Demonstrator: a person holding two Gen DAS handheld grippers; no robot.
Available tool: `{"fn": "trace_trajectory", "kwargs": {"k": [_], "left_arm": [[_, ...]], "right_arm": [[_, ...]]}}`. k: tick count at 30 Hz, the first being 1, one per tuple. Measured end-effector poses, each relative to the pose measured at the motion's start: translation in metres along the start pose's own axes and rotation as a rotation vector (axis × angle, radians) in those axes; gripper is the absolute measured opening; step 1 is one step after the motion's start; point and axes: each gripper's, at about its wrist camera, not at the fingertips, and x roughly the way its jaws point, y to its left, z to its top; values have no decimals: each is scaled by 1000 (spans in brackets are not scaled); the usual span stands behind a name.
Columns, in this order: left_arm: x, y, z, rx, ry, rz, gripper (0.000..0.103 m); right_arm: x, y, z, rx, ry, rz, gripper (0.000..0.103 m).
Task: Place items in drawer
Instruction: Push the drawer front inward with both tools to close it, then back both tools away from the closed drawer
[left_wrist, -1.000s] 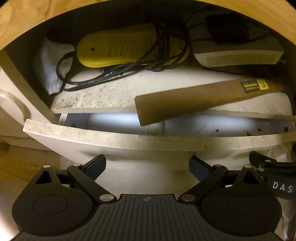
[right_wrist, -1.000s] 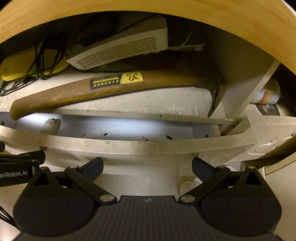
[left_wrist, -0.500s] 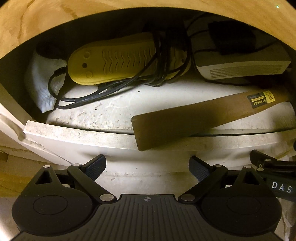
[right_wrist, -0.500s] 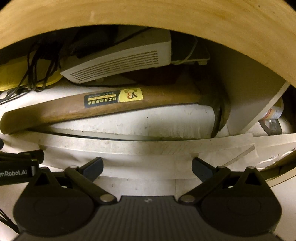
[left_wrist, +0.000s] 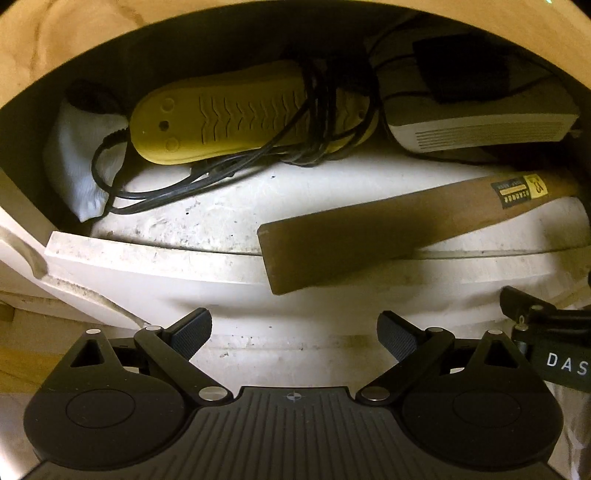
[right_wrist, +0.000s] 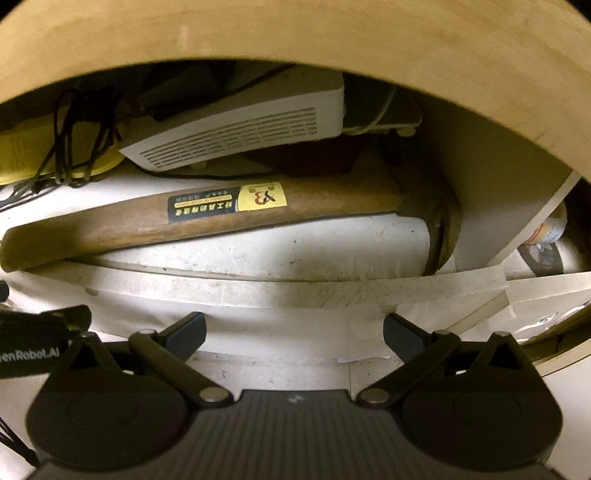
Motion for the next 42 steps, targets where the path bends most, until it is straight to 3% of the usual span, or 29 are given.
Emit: {"fn": "trace_trajectory", "kwargs": {"k": [5, 20, 23, 33, 42], "left_arm": [[-10, -4, -5, 25, -41, 43, 99], [-47, -4, 5, 3, -109, -8, 99], [-23, -1, 18, -11, -111, -9, 99], [-71, -5, 1, 19, -156, 29, 99], [-110, -3, -10, -1, -172, -5, 99]], "right_arm": [[-15, 5, -1, -12, 3, 11, 102], [-59, -12, -10, 24, 0, 31, 102], [-66, -17, -12, 33, -9, 32, 102], [-102, -21, -23, 33, -21, 50, 102], [-139, -28, -37, 31, -38, 64, 103]]}}
